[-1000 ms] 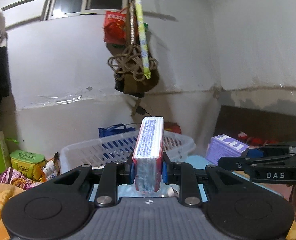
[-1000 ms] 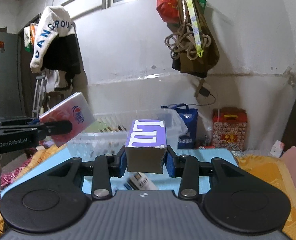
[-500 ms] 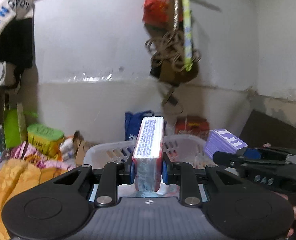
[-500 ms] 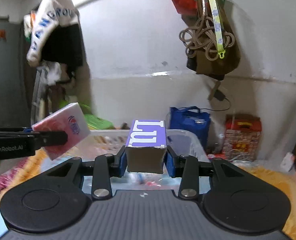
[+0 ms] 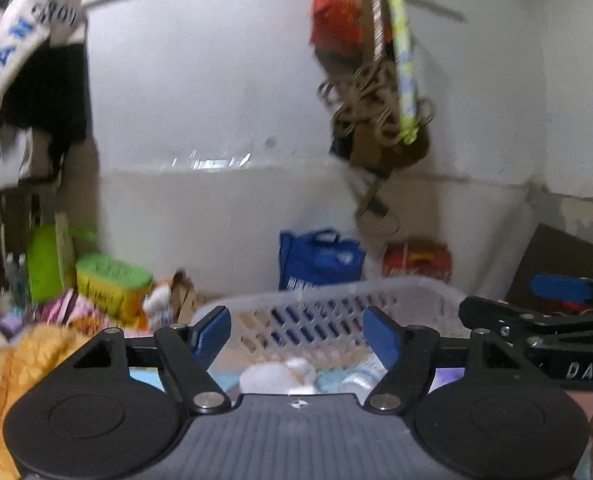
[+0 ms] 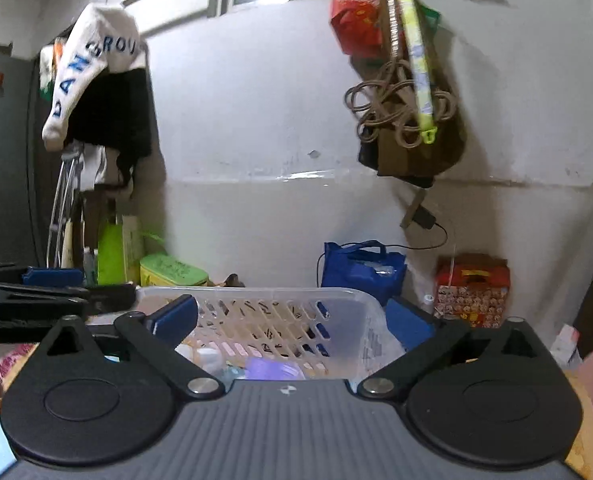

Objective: Organize objects
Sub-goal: 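Lift both held items over the basket and release them inside, then grasp the small clear bottle with the left gripper while the right grasps the KENT pack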

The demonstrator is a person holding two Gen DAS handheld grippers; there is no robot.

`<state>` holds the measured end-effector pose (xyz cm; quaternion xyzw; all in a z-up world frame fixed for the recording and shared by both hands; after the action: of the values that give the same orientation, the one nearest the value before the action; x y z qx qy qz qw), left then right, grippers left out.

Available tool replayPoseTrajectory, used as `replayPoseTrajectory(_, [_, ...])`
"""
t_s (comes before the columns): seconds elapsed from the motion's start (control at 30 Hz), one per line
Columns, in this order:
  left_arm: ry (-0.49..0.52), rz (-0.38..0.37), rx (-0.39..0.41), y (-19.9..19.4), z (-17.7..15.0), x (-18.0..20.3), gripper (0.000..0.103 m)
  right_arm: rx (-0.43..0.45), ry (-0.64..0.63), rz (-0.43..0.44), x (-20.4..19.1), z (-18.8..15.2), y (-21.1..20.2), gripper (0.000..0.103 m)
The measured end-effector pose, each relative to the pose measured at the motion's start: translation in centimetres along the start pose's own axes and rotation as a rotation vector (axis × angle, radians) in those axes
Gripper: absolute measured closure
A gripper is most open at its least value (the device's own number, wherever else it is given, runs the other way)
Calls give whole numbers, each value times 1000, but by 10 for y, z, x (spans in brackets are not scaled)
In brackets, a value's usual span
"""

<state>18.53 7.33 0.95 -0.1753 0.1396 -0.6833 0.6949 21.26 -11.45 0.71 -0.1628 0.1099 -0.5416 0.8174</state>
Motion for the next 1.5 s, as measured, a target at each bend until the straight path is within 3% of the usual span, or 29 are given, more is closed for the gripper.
replayPoseTrajectory(0.1, [48, -75, 66, -38, -11, 20, 24, -34, 80, 38, 16, -22, -27, 0])
replayPoseTrajectory(0.2, [164, -116, 67, -53, -41, 55, 19, -64, 182, 52, 36, -55, -46, 0])
replayPoseTrajectory(0.33, [274, -129, -82, -21, -90, 90, 21, -116, 192, -51, 62, -92, -42, 0])
replayPoseTrajectory(0.43, [276, -134, -196, 6, -116, 99, 27, -134, 278, -72, 81, -101, -38, 0])
replayPoseTrajectory(0.57, [258, -103, -264, 29, -137, 103, 28, -155, 348, -76, 90, -102, -32, 0])
replayPoseTrajectory(0.67, [260, -80, -296, 44, -144, 106, 30, -169, 318, -76, 82, -105, -28, 0])
replayPoseTrajectory(0.8, [259, -93, -316, 51, -151, 109, 51, -194, 299, -26, 69, -110, -27, 0])
replayPoseTrajectory(0.87, [278, -100, -312, 45, -152, 108, 57, -201, 286, -16, 65, -111, -25, 0])
replayPoseTrajectory(1.03, [296, -80, -304, 35, -154, 88, 57, -248, 273, -10, 55, -118, -13, 0])
replayPoseTrajectory(1.23, [283, -73, -293, 22, -150, 52, 58, -364, 227, 2, 27, -132, 17, 1])
replayPoseTrajectory(1.5, [287, -91, -294, 21, -149, 44, 58, -441, 159, -46, -2, -139, 50, 13])
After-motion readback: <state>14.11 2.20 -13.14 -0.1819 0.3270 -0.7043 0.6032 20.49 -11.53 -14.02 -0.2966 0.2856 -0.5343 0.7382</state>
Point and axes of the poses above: each gripper's, at about its wrist camera, not at the fingertips, and y roughly the way its jaws point, x to its right, z to its top, the point moved 10 cm from there along y, roughly the way its jaws point, and after that the axes turned 10 degrees about -x, right-handed, at the moved point
